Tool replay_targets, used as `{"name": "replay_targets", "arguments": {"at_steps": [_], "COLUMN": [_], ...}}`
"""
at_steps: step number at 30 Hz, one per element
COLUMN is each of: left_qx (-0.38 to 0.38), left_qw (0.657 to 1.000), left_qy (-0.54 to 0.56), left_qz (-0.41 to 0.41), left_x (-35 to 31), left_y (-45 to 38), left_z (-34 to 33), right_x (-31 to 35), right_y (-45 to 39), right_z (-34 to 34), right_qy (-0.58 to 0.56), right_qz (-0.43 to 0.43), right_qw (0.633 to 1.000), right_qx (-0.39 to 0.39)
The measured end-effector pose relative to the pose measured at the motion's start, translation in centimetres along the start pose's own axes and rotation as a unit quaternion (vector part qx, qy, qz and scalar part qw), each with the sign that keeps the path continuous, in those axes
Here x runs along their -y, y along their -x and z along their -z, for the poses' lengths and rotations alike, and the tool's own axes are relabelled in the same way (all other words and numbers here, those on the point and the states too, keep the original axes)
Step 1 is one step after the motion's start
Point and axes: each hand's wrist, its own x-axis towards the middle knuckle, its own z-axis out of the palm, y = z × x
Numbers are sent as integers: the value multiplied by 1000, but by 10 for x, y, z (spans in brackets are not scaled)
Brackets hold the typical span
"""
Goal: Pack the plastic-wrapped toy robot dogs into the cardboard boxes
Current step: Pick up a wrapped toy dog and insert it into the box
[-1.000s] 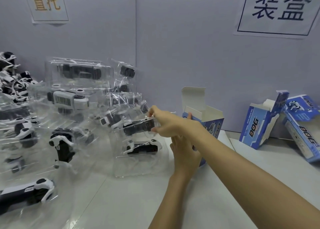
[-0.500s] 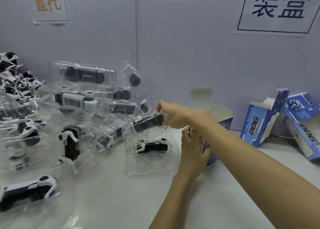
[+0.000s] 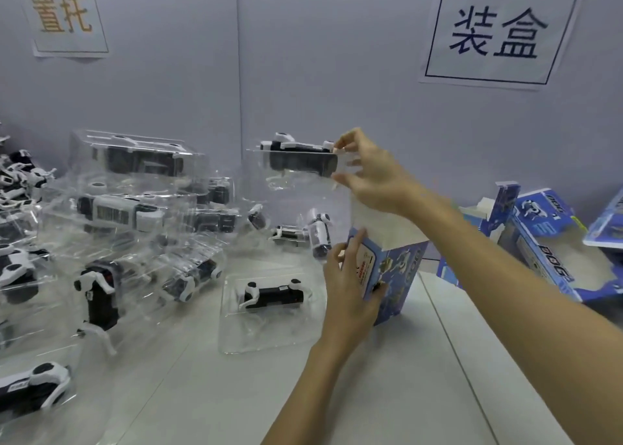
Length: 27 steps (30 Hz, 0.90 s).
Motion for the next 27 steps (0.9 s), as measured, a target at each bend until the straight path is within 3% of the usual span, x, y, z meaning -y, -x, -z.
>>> {"name": "replay_targets", "arguments": {"at_steps": [8, 15, 21, 27], "left_qx": [-27, -88, -54, -6], "left_qw": [992, 988, 988, 991], "left_qy": [-118, -117, -144, -133], "left_qz": [-18, 45, 33, 18], "left_x": [-4, -1, 2, 10], "left_y": [-11, -33, -61, -72], "left_z": [9, 13, 21, 26], "right_x": [-24, -54, -79, -95], "right_y": [13, 47, 76, 87], "right_z": [61, 76, 82, 90], "right_qy": [26, 9, -76, -76], "right_qz": [-35, -79, -136, -179], "right_qw": [990, 985, 983, 981], "right_qx": [-135, -154, -97, 8]}}
